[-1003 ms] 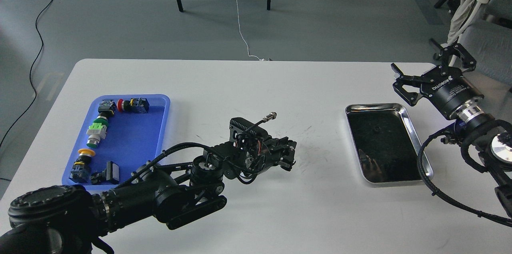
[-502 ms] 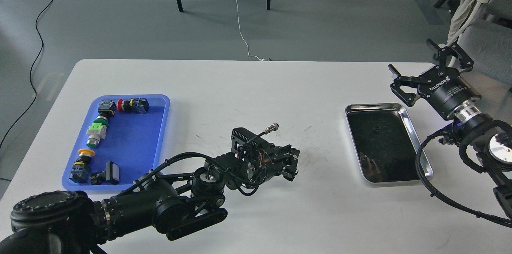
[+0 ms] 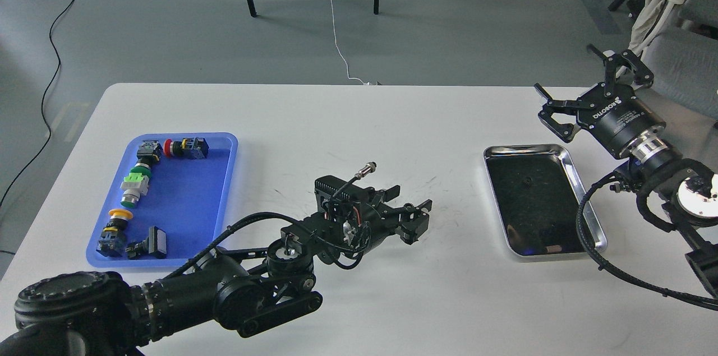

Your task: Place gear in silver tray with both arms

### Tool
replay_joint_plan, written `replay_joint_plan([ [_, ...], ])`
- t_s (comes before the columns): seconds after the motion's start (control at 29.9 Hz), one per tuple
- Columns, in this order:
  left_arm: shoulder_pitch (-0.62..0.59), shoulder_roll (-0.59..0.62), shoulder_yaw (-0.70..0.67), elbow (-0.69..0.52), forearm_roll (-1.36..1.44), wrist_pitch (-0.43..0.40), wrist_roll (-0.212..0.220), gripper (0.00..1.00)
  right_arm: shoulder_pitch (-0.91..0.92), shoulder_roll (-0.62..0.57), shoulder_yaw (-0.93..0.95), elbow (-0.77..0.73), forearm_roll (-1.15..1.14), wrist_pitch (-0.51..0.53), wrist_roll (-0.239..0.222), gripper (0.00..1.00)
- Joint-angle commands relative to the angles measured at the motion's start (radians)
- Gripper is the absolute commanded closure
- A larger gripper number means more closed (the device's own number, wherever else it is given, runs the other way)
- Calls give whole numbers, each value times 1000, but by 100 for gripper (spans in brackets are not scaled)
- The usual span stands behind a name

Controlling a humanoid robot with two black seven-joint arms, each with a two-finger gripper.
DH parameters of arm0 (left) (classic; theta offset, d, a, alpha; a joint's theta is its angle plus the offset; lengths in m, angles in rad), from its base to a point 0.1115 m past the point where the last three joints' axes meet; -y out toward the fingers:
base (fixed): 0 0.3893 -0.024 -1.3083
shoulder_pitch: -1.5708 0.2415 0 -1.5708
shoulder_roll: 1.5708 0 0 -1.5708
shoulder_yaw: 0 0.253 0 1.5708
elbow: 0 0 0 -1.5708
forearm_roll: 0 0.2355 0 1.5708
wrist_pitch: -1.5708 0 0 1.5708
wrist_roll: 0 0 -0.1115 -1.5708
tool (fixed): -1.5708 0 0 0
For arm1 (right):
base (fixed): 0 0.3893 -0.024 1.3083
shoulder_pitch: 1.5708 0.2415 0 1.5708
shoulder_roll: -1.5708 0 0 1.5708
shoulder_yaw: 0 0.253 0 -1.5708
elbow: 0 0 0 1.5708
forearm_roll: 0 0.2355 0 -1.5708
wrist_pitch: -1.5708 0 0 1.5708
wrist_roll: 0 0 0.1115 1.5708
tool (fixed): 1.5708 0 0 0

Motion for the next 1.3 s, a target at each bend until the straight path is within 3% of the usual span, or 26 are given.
replay_joint_plan([
  [0.0,-2,0,-156,-4,-63,14,0,2,99,-11,-117,8,-61,-28,-2,2],
  [0.23,-26,0,-420,-6,-386,16,17,2,410,-57,-569,11,-165,-36,-5,2],
  [0.4,-34,133,-530,-7,-686,46,17,2,659,-38,-901,22,-180,-46,-5,2],
  [0.74,59,331,-754,-110,-979,-10,19,2,955,212,-1424,85,-346,-39,-14,2],
  [0.9,85,359,-794,-114,-1019,-23,17,2,1039,302,-1622,103,-384,-34,-37,3],
  [1.27,98,361,-819,-116,-1011,-13,5,2,1053,456,-1777,88,-429,-14,-49,2],
])
